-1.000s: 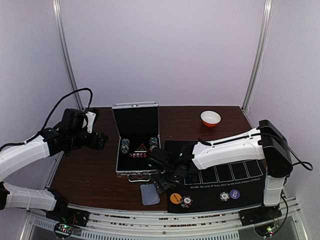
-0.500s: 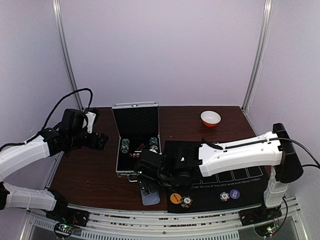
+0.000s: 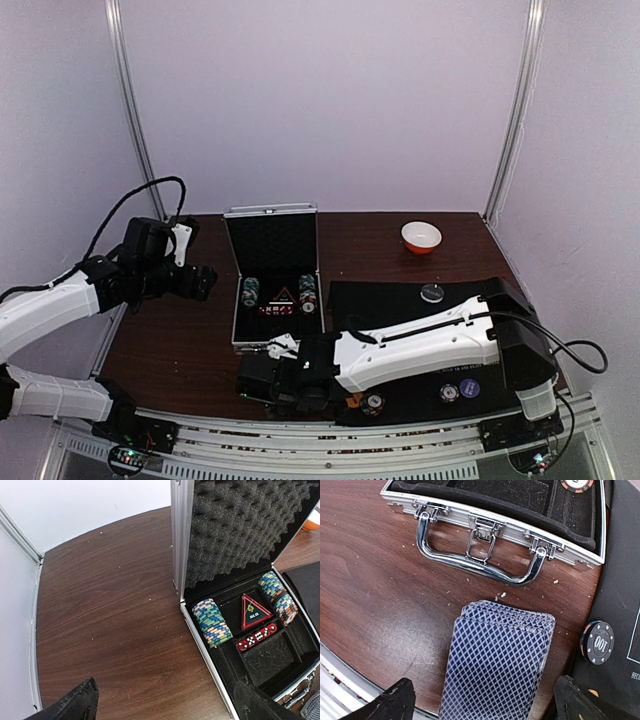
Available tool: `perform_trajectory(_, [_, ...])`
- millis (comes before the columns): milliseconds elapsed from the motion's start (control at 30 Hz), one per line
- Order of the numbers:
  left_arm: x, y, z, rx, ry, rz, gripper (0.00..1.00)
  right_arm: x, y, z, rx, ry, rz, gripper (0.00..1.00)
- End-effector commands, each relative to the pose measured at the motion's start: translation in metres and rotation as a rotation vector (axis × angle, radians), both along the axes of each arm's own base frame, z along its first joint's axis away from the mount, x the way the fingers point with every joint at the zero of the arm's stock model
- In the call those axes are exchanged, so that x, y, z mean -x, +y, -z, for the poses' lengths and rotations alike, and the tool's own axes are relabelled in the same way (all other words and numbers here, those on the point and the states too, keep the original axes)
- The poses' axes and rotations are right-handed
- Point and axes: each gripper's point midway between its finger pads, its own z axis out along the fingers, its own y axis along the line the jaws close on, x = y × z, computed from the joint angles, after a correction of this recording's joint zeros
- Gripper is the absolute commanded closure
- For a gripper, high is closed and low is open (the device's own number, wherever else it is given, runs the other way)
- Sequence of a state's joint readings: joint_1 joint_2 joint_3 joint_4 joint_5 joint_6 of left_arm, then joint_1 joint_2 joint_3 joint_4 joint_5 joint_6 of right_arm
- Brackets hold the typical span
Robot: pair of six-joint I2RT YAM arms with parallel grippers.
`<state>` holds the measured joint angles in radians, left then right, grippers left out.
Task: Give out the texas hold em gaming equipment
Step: Adjust the face-down deck piles at the corner of the board.
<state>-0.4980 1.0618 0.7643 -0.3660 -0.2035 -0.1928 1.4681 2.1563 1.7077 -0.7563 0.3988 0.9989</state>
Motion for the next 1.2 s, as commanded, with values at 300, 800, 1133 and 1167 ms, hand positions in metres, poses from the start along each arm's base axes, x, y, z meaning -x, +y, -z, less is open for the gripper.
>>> perform_trajectory(300, [-0.005,-0.003,-0.009,0.021,-0.041,0.013,0.02,-0.009,-0.020,0.030,0.044,0.032,0.005,0.00])
perform_trajectory(800, [-0.004,-0.003,-0.010,0.022,-0.046,0.013,0.02,0.004,-0.015,0.065,0.075,0.169,-0.203,0.29])
perform_trajectory(1133, [-0.004,-0.003,-0.011,0.024,-0.048,0.016,0.02,0.038,-0.025,0.082,0.295,0.278,-0.639,0.45])
perform_trajectory(1167, [-0.004,-0.003,-0.010,0.024,-0.047,0.015,0.02,0.039,-0.027,0.084,0.325,0.282,-0.678,0.47])
